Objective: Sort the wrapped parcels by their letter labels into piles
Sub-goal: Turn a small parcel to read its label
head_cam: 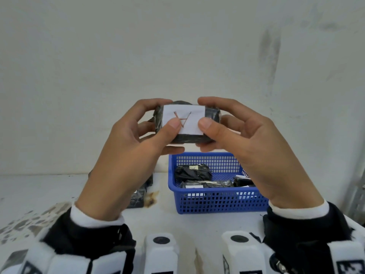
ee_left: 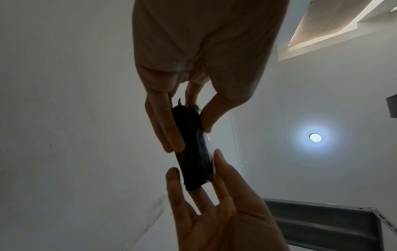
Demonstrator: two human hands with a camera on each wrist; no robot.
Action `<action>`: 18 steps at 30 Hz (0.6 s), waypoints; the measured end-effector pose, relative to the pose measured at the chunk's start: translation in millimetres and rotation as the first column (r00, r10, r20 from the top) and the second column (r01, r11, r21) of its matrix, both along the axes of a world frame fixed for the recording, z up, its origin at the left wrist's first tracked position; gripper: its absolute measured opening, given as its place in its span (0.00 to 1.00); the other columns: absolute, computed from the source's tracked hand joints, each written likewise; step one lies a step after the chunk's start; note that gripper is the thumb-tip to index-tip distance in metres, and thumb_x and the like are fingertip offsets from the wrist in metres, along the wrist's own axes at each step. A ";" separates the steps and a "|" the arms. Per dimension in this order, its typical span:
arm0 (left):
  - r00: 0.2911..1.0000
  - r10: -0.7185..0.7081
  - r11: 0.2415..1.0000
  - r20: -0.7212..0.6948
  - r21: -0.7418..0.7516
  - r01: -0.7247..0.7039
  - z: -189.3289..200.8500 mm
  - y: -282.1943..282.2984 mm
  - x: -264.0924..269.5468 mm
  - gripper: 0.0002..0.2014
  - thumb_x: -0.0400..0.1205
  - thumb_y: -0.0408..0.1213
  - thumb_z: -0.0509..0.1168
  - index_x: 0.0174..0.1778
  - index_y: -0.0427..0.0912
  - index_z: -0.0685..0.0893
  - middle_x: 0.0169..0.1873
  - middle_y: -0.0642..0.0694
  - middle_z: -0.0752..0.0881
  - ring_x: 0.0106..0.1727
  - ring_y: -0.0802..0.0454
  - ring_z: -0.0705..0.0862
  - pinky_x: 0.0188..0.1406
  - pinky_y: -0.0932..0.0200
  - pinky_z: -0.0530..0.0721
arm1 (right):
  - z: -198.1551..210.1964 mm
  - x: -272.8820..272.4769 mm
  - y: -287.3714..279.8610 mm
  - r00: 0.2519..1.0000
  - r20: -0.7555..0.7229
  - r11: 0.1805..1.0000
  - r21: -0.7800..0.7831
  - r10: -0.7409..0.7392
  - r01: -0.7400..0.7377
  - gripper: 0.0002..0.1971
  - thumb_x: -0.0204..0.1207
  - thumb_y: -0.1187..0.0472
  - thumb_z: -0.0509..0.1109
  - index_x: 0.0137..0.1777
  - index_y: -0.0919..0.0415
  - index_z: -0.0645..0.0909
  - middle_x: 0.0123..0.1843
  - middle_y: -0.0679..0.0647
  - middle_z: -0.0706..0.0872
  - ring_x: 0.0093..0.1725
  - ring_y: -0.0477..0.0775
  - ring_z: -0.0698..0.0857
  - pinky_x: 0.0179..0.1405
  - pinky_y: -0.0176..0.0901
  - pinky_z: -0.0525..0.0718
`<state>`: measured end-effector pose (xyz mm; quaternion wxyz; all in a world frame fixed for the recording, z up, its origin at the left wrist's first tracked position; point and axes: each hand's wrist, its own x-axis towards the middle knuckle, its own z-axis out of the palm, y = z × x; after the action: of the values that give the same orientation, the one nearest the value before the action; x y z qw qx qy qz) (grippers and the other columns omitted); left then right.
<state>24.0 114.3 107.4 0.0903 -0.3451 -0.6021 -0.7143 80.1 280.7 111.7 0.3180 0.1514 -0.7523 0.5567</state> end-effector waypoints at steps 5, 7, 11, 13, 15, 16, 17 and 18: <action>1.000 -0.015 1.000 -0.028 0.013 0.015 -0.9 0.3 -0.8 0.12 0.74 0.40 0.70 0.53 0.49 0.88 0.46 0.40 0.91 0.46 0.46 0.92 0.43 0.59 0.90 | -1.4 -1.7 -1.1 0.999 -0.008 0.999 -0.017 0.034 -0.034 0.18 0.76 0.64 0.76 0.63 0.47 0.87 0.49 0.54 0.91 0.29 0.55 0.88 0.31 0.43 0.87; 0.999 -0.017 1.000 -0.042 0.022 0.018 -0.9 0.1 -0.7 0.10 0.73 0.40 0.70 0.51 0.49 0.88 0.45 0.40 0.92 0.46 0.46 0.92 0.41 0.60 0.90 | -1.7 -2.1 -1.5 0.999 -0.021 0.999 -0.018 0.028 -0.028 0.17 0.74 0.62 0.78 0.62 0.46 0.87 0.48 0.54 0.91 0.29 0.54 0.88 0.32 0.42 0.86; 0.997 -0.013 1.000 -0.072 0.014 0.014 0.0 -1.7 0.8 0.11 0.70 0.45 0.69 0.47 0.50 0.88 0.42 0.42 0.92 0.42 0.46 0.92 0.32 0.61 0.88 | -1.3 -2.1 -1.3 1.000 -0.022 1.000 -0.007 0.003 -0.003 0.16 0.74 0.59 0.78 0.60 0.43 0.88 0.46 0.52 0.91 0.29 0.51 0.86 0.30 0.40 0.85; 0.997 -0.008 1.000 -0.073 0.019 0.010 0.0 -1.4 0.5 0.12 0.69 0.46 0.69 0.47 0.50 0.88 0.40 0.43 0.92 0.41 0.48 0.91 0.31 0.61 0.88 | -1.0 -2.0 -1.6 1.000 -0.028 1.000 -0.012 0.002 -0.003 0.14 0.75 0.58 0.77 0.59 0.44 0.88 0.44 0.51 0.91 0.32 0.51 0.87 0.31 0.40 0.85; 0.998 0.001 1.000 -0.070 0.020 0.000 -0.3 -1.2 -0.2 0.11 0.70 0.47 0.69 0.46 0.50 0.88 0.38 0.46 0.90 0.37 0.52 0.89 0.30 0.61 0.87 | -1.1 -1.9 -2.2 0.999 -0.035 1.000 -0.008 0.009 -0.009 0.14 0.76 0.59 0.77 0.60 0.45 0.87 0.42 0.49 0.90 0.33 0.52 0.87 0.33 0.41 0.85; 0.997 0.003 1.000 -0.071 0.018 -0.002 -0.6 -1.7 -1.2 0.09 0.71 0.47 0.69 0.45 0.51 0.88 0.37 0.48 0.90 0.37 0.52 0.88 0.29 0.62 0.86 | -1.2 -2.2 -2.6 0.999 -0.036 1.000 -0.010 0.012 -0.012 0.16 0.76 0.59 0.76 0.62 0.45 0.86 0.42 0.49 0.90 0.32 0.52 0.87 0.32 0.41 0.85; 0.997 0.002 1.000 -0.072 0.011 -0.001 -0.7 -2.6 -1.8 0.07 0.73 0.45 0.70 0.46 0.53 0.87 0.38 0.50 0.90 0.38 0.51 0.88 0.28 0.62 0.85 | -1.4 -2.5 -2.8 0.999 -0.034 1.000 -0.017 0.014 -0.014 0.17 0.76 0.59 0.76 0.64 0.44 0.85 0.43 0.50 0.90 0.32 0.52 0.88 0.32 0.41 0.86; 0.997 0.006 1.000 -0.071 0.003 -0.005 -0.6 -3.6 -2.0 0.08 0.74 0.45 0.72 0.48 0.54 0.86 0.39 0.52 0.90 0.39 0.48 0.89 0.27 0.62 0.84 | -1.5 -2.9 -3.0 0.999 -0.029 1.000 -0.027 0.014 -0.015 0.18 0.76 0.59 0.76 0.66 0.44 0.84 0.44 0.51 0.90 0.31 0.52 0.88 0.31 0.42 0.86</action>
<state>22.0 110.7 106.8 0.1141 -0.3684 -0.5984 -0.7023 77.1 277.6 110.2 0.3270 0.1606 -0.7389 0.5669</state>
